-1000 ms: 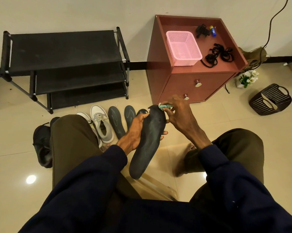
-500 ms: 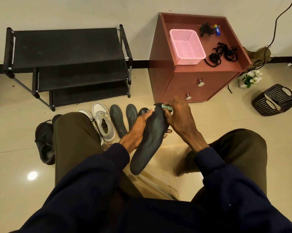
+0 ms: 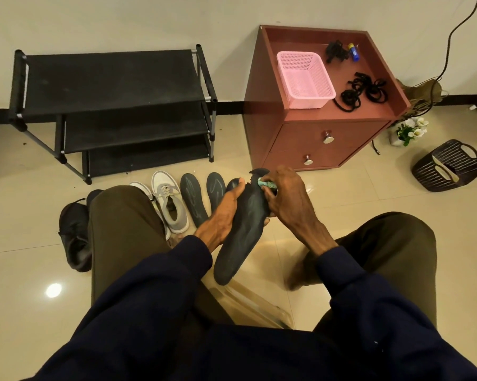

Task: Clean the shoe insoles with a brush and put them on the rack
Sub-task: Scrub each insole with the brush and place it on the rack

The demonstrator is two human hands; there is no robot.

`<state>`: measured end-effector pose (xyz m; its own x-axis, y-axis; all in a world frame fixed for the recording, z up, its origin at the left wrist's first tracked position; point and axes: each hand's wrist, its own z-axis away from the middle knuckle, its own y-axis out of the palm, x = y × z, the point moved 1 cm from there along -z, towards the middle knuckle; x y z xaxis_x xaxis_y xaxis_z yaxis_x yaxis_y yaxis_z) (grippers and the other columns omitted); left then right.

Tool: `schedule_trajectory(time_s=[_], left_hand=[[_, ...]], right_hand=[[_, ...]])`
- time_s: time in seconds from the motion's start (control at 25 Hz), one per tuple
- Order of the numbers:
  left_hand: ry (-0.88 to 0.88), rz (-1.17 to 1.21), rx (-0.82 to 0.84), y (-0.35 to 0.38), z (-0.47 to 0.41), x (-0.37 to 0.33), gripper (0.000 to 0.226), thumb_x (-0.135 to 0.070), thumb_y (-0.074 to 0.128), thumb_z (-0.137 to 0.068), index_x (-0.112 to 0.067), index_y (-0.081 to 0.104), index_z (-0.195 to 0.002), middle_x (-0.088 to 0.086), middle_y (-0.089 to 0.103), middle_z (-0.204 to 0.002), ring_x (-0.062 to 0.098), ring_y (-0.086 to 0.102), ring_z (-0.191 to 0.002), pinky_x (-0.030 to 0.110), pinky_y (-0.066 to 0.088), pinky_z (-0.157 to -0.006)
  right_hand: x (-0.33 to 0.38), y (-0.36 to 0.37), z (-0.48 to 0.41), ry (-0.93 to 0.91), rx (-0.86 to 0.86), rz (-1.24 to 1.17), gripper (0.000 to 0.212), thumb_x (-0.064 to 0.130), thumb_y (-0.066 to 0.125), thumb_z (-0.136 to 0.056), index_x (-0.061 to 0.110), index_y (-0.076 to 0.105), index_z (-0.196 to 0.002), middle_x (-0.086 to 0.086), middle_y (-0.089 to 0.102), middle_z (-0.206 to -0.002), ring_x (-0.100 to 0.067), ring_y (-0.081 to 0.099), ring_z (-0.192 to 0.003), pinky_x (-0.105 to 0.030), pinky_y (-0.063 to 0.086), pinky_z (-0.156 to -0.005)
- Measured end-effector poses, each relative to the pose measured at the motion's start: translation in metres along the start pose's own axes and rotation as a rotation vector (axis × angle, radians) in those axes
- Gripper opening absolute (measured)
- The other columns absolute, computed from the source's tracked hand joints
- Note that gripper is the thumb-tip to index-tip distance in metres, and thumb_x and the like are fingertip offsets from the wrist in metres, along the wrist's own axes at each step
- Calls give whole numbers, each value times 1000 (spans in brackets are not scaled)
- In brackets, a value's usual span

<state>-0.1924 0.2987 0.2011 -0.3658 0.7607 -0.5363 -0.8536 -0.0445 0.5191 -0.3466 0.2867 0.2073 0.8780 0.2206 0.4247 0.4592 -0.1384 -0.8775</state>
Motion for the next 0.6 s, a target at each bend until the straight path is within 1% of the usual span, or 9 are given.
schedule_trajectory(time_s=[0.08, 0.16, 0.2, 0.24, 0.32, 0.4, 0.44, 0.52, 0.6], left_hand=[[38, -67, -51, -5, -4, 2, 51, -52, 41, -106, -14, 75, -97, 8, 77, -87, 20, 75, -74, 32, 62, -65], [65, -115, -74, -7, -6, 4, 50, -52, 40, -106, -18, 76, -94, 4, 79, -87, 17, 75, -80, 29, 59, -70], [67, -111, -77, -5, -4, 3, 51, -52, 40, -106, -19, 76, -94, 4, 79, -87, 18, 75, -80, 30, 60, -70], [51, -89, -67, -4, -4, 3, 51, -52, 40, -106, -17, 75, -95, 6, 79, -85, 19, 75, -76, 32, 61, -68], [4, -49, -31, 2, 1, -1, 51, -52, 41, -105, -12, 71, -99, 10, 78, -82, 23, 76, -69, 36, 63, -62], [15, -61, -38, 1, 0, 0, 50, -50, 40, -106, -10, 70, -98, 10, 78, -79, 21, 75, -66, 33, 62, -57], [38, -78, -50, 1, 1, -1, 50, -49, 39, -107, -12, 71, -97, 7, 78, -79, 18, 75, -67, 29, 61, -56], [76, -110, -68, -5, -3, 1, 50, -50, 37, -107, -16, 72, -97, 2, 79, -83, 15, 75, -77, 24, 58, -61], [78, -104, -75, -6, -3, 1, 50, -51, 36, -107, -17, 72, -99, 0, 79, -84, 16, 73, -83, 24, 59, -65]], right_hand=[[12, 6, 13, -97, 154, -68, 19, 8, 78, -85, 6, 75, -103, -10, 69, -99, -22, 61, -91, -25, 46, -81], [16, 3, 22, -160, 304, -92, 17, 11, 78, -85, 8, 77, -102, -8, 70, -100, -20, 61, -91, -29, 52, -79], [14, 0, 19, -149, 306, -74, 17, 11, 78, -85, 8, 77, -102, -8, 70, -100, -20, 61, -91, -31, 53, -79], [8, -2, 12, -110, 246, -41, 17, 11, 78, -85, 7, 77, -101, -9, 70, -99, -21, 61, -91, -31, 52, -80], [-1, -5, 1, -11, 92, 27, 16, 9, 79, -85, 7, 75, -101, -12, 69, -99, -25, 61, -92, -25, 46, -80], [2, -2, 1, -16, 66, 15, 16, 9, 78, -85, 9, 75, -101, -10, 70, -99, -25, 62, -93, -22, 40, -82], [8, 2, 7, -56, 133, -24, 17, 9, 77, -85, 9, 75, -102, -9, 70, -99, -23, 62, -93, -21, 41, -82], [21, 4, 21, -133, 314, -141, 15, 12, 76, -88, 11, 77, -104, -5, 72, -99, -17, 62, -91, -19, 46, -80], [21, -3, 20, -109, 389, -253, 12, 11, 75, -89, 12, 78, -101, -2, 74, -97, -11, 65, -87, -19, 53, -76]])
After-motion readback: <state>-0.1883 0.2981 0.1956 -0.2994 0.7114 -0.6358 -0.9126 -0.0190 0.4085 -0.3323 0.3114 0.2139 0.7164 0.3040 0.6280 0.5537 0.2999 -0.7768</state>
